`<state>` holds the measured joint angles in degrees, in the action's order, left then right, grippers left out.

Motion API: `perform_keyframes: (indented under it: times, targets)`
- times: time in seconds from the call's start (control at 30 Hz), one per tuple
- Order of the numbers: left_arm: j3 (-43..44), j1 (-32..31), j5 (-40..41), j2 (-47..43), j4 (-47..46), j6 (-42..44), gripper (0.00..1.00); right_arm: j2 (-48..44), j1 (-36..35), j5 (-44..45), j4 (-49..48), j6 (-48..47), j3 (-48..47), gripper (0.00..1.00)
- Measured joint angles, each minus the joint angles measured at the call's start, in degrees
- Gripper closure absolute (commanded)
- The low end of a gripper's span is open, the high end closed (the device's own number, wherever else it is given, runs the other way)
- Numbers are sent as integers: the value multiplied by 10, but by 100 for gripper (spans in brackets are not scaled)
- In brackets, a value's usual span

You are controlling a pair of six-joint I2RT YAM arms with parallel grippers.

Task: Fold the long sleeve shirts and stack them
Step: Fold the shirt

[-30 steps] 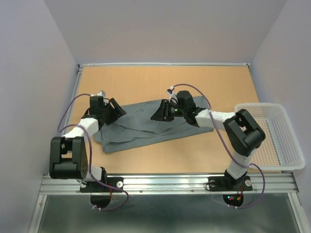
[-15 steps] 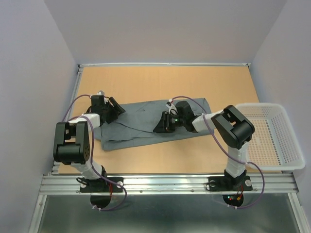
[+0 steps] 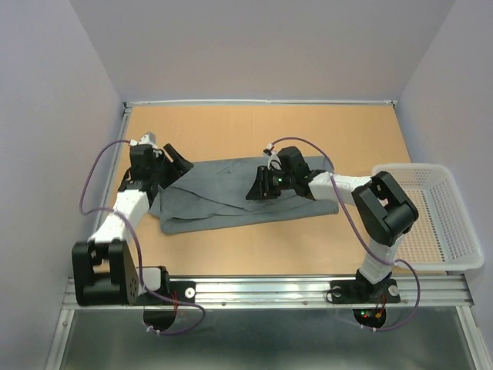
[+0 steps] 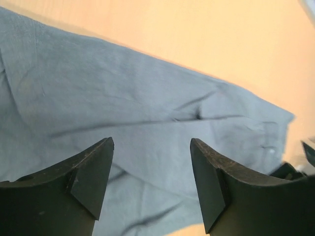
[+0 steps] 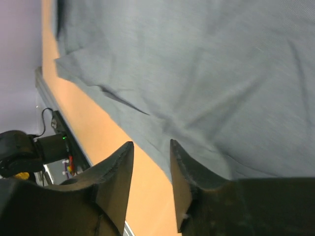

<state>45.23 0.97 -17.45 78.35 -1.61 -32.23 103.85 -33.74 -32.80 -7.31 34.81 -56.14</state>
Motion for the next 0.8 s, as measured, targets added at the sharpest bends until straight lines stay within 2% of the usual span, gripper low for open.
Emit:
perform_keyframes:
  times: [0.13, 0.23, 0.43, 0.63, 0.8]
  targets:
    - [-65, -3, -5, -160, 29, -19, 28, 1, -22, -10, 10, -5, -53, 68]
    - [-119, -5, -17, -199, 40, -40, 30, 16, -40, -17, 9, -6, -97, 69]
    - [-222, -6, -28, -188, 75, -73, 34, 89, -73, -20, 9, -7, -159, 70]
    - [-235, -6, -21, -173, 47, -93, 34, 156, -99, -22, 11, -12, -173, 71]
    - [-242, -6, -14, -149, 18, -119, 35, 173, -107, -26, 17, -23, -172, 75]
